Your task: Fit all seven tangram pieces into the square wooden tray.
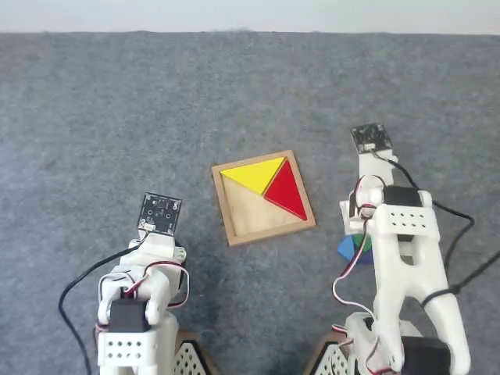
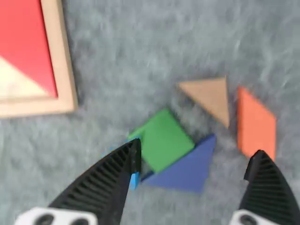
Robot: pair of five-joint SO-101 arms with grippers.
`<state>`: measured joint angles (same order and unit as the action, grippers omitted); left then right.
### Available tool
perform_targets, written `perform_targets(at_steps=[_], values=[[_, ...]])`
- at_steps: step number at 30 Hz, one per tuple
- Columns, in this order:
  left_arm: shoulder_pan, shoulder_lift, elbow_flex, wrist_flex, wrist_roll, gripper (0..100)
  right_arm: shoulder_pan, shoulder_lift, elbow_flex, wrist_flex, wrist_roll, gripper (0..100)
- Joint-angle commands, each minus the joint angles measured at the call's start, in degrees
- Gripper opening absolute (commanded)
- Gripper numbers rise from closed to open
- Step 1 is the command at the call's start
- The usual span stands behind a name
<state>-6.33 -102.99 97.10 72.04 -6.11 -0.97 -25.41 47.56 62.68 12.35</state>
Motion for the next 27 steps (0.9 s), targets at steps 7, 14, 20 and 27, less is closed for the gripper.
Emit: perform_targets(at_steps=[7, 14, 20, 27], values=[[-0.18, -1.14, -0.66, 0.26, 0.53, 1, 9.45, -0.75, -6.95, 7.87, 8.35, 36.0], [-0.18, -1.14, -0.66, 0.26, 0.53, 1, 16.13, 11.47, -22.33, 15.25, 19.25, 36.1], [-0.18, -1.14, -0.66, 0.26, 0.53, 1, 17.1, 17.71, -23.74, 14.99, 24.0, 36.1], [-0.18, -1.14, -0.66, 0.26, 0.53, 1, 17.1, 20.44, -14.24, 2.51, 33.76, 36.1]])
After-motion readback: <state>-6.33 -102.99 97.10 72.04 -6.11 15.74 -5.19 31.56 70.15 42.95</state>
